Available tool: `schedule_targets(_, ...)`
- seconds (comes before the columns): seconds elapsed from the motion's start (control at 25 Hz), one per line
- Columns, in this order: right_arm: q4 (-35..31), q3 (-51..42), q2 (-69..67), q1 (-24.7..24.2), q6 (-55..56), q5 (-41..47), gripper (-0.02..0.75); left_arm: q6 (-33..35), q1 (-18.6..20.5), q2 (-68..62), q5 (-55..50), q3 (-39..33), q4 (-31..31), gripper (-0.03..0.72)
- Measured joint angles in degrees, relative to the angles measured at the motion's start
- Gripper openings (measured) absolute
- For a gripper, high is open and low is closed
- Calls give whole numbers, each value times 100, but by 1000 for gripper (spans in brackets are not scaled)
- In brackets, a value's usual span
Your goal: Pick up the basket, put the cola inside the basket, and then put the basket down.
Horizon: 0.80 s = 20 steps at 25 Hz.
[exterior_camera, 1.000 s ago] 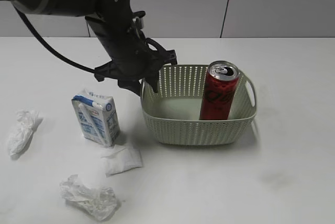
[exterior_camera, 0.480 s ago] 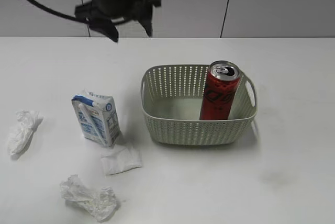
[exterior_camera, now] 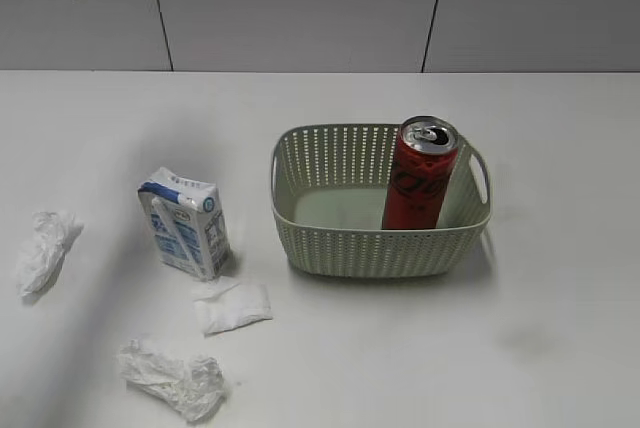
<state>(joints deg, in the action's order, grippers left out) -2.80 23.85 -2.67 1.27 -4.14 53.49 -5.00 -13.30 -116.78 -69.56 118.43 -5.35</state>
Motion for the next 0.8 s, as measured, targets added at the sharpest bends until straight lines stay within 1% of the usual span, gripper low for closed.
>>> schedule_targets(0.28, -4, -5, 0, 0, 0, 0, 573, 175, 986, 421, -18, 0, -66, 589)
schedule_targets(0.44, -6, -10, 5, 0, 0, 0, 573, 191, 1374, 874, -12, -324, 209, 589)
schedule_targets(0.6, -11, -10, 5, 0, 0, 0, 573, 191, 1401, 1419, -18, -1031, 569, 589)
schedule_targets(0.72, -11, -10, 5, 0, 0, 0, 573, 220, 1244, 1954, -17, -1715, 816, 589)
schedule_targets(0.8, -11, -10, 5, 0, 0, 0, 573, 284, 1145, 2347, -25, -2186, 864, 589)
